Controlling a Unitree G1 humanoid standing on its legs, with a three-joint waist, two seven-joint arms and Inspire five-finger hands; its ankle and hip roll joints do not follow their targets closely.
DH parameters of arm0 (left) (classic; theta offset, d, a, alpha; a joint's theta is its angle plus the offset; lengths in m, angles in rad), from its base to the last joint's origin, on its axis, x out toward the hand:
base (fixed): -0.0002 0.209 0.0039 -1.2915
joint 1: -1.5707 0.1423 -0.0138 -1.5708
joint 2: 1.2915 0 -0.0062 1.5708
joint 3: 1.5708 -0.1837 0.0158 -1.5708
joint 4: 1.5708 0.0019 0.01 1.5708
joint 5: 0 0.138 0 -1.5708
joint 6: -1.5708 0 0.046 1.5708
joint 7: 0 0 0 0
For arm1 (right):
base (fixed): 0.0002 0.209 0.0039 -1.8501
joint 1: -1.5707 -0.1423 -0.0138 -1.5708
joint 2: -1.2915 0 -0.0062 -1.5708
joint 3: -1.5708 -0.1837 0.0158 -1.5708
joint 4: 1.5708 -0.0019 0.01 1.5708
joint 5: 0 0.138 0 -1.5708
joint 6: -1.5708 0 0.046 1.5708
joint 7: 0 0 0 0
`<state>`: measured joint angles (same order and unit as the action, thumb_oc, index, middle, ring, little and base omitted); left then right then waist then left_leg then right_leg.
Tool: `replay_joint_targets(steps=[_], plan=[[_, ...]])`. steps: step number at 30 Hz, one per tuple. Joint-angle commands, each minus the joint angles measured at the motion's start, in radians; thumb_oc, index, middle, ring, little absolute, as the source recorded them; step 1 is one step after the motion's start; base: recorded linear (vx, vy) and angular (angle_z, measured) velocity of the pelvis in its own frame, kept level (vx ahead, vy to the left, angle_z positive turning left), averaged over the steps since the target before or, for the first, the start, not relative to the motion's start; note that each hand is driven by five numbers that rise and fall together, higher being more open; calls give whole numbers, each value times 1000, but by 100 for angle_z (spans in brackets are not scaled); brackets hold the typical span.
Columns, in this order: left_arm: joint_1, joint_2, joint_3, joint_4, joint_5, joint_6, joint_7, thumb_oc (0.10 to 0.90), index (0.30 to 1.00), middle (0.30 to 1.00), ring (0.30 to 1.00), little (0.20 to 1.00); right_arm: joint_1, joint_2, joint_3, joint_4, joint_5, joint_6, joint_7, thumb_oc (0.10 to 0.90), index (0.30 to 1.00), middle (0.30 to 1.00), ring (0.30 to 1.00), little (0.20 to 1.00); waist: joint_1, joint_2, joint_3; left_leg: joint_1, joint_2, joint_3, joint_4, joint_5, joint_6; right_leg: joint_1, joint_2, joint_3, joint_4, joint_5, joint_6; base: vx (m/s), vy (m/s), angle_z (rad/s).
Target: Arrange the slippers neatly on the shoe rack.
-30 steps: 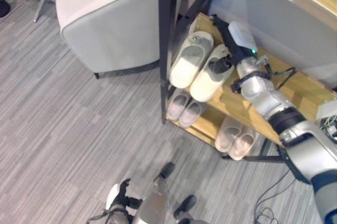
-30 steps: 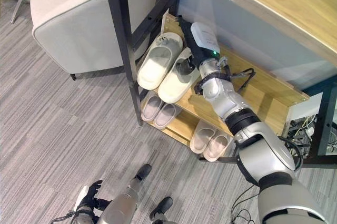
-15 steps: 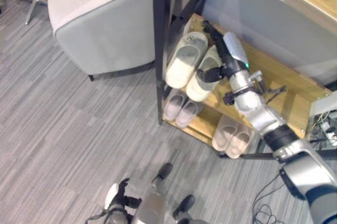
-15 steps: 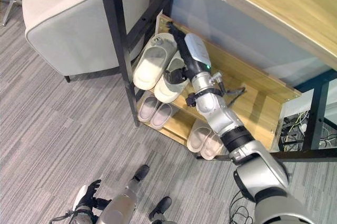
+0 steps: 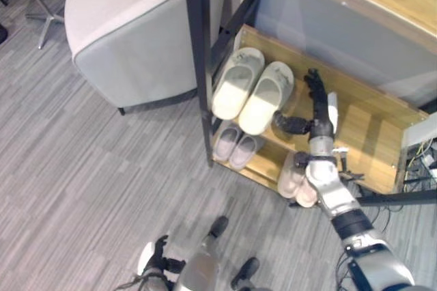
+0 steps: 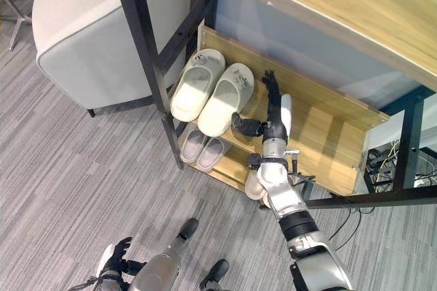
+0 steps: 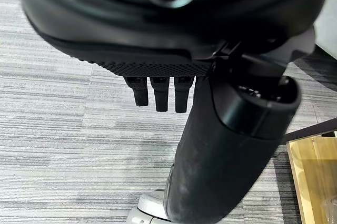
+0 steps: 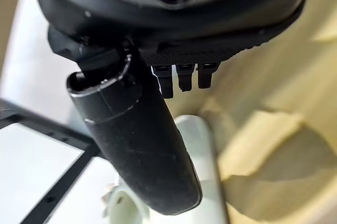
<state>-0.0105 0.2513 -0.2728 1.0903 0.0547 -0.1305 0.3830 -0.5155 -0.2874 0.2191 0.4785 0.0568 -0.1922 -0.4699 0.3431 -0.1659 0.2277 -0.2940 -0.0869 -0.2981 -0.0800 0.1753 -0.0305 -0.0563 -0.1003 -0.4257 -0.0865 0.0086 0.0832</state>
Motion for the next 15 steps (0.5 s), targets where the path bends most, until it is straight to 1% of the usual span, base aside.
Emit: replay_joint_targets(steps=[1, 2, 4, 9, 11, 15], plan=[[50, -12, -13, 46, 13, -13, 12, 800, 900, 900, 900, 900, -24, 2, -1, -19, 100, -105, 26, 800, 900, 900, 900, 900, -20, 6, -78, 118, 48, 53, -7, -145, 12, 22, -40, 43, 24, -13, 56, 0, 0, 0], [50, -12, -13, 46, 12, -13, 12, 800, 900, 900, 900, 900, -24, 2, -2, -19, 100, -105, 26, 800, 900, 900, 900, 900, -21, 5, -79, 114, 46, 51, -7, -141, 13, 20, -41, 41, 24, -9, 57, 0, 0, 0], [53, -13, -12, 61, 5, -12, 12, 800, 900, 900, 900, 900, -25, 26, 18, 7, 202, -118, 68, 800, 900, 900, 900, 900, -21, 7, -79, 121, 49, 55, -7, -146, 11, 25, -42, 45, 24, -11, 56, 10, -2, -2], [50, -13, -9, 77, -1, -16, 18, 800, 900, 900, 900, 900, -61, 32, 65, 30, 234, -117, 103, 800, 900, 900, 900, 900, -21, 7, -82, 122, 48, 59, -7, -142, 12, 23, -45, 46, 21, -5, 56, 2, -1, -1], [52, -16, -15, 77, -7, -19, 18, 800, 900, 900, 900, 900, -91, 46, 85, 50, 274, -116, 123, 800, 900, 900, 900, 900, -15, 10, -80, 130, 51, 64, -7, -145, 11, 27, -45, 50, 23, -6, 55, 0, 0, 0], [47, -14, -19, 81, -6, -21, 21, 800, 900, 900, 900, 900, -124, 46, 115, 63, 281, -110, 144, 800, 900, 900, 900, 900, -13, 9, -83, 125, 49, 62, -7, -142, 11, 25, -48, 47, 20, -1, 56, 0, 0, 0]])
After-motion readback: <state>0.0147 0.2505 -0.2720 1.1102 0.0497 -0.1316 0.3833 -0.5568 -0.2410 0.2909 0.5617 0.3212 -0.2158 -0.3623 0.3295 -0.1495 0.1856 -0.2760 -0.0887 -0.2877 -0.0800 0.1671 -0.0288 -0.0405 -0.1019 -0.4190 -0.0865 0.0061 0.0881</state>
